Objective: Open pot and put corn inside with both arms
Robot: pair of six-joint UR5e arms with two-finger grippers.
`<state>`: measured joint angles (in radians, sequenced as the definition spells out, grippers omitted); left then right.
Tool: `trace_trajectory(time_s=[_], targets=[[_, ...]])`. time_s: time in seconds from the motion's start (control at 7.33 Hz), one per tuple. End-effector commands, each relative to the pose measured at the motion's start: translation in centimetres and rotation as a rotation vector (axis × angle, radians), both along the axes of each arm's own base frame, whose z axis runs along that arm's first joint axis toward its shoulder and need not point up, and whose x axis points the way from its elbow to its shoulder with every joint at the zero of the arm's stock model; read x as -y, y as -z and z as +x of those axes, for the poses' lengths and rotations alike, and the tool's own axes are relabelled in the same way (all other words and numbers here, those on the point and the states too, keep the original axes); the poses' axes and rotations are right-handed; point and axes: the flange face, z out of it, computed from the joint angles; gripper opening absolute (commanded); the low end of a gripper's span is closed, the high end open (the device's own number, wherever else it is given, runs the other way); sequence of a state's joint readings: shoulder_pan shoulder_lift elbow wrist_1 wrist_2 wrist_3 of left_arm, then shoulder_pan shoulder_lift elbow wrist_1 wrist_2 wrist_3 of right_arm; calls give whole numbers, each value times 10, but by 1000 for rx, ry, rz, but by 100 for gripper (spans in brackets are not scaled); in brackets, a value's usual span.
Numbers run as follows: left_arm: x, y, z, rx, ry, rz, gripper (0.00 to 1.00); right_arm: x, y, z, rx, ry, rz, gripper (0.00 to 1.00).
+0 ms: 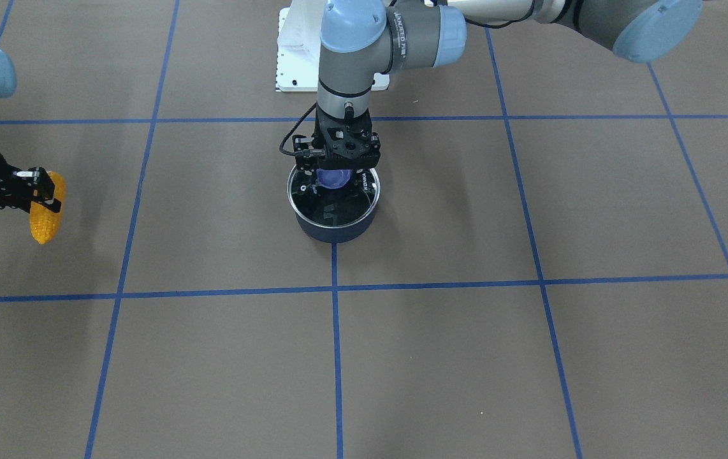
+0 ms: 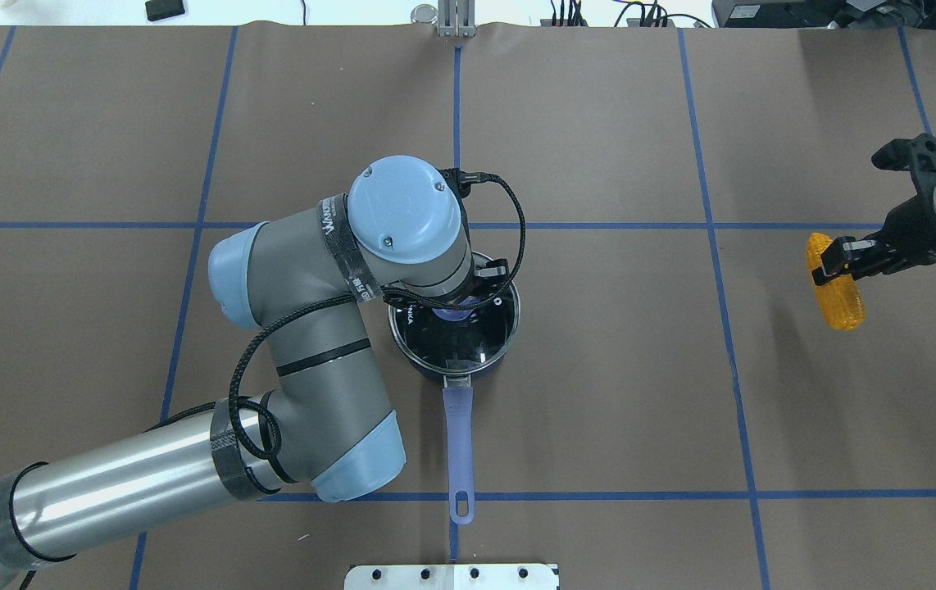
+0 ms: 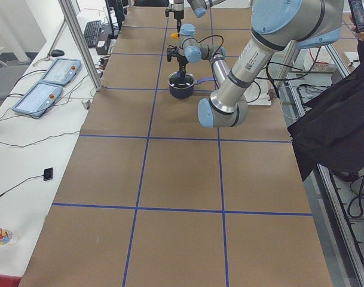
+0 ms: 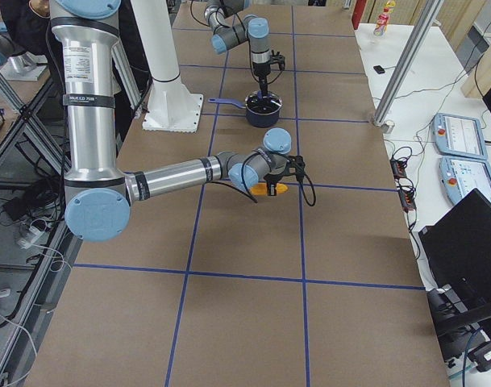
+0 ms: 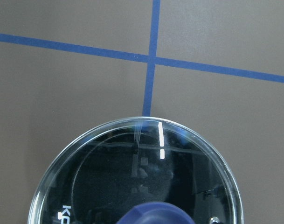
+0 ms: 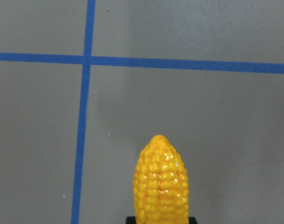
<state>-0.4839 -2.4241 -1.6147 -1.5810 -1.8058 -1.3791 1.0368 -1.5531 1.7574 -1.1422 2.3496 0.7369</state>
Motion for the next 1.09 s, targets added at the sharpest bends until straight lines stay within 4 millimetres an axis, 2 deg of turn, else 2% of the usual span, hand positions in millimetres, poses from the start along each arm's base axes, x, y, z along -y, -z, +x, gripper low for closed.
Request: trace_trajectory(time_s=[0.0, 0.14, 0.27, 0.41, 0.55, 0.68, 0.95], targets=[[-1, 4, -3, -7, -2, 3, 41, 9, 14, -2, 4, -4, -2, 13], [-3, 8, -6, -14, -10, 10, 41, 11, 17, -4, 7, -3, 2, 13], [-3, 14, -19, -24, -8, 20, 37, 20, 29, -8, 4, -8, -4, 13], [1, 19, -44, -15, -8, 37, 36, 34, 54, -19, 7, -30, -27, 13], [3, 13, -74, -3, -49, 64, 36, 42, 81, -37, 20, -47, -53, 14], [11, -12, -109, 2, -63, 78, 36, 45, 106, -57, 42, -63, -81, 14], [41, -65, -173, 41, -138, 154, 36, 42, 152, -100, 73, -96, -139, 14]])
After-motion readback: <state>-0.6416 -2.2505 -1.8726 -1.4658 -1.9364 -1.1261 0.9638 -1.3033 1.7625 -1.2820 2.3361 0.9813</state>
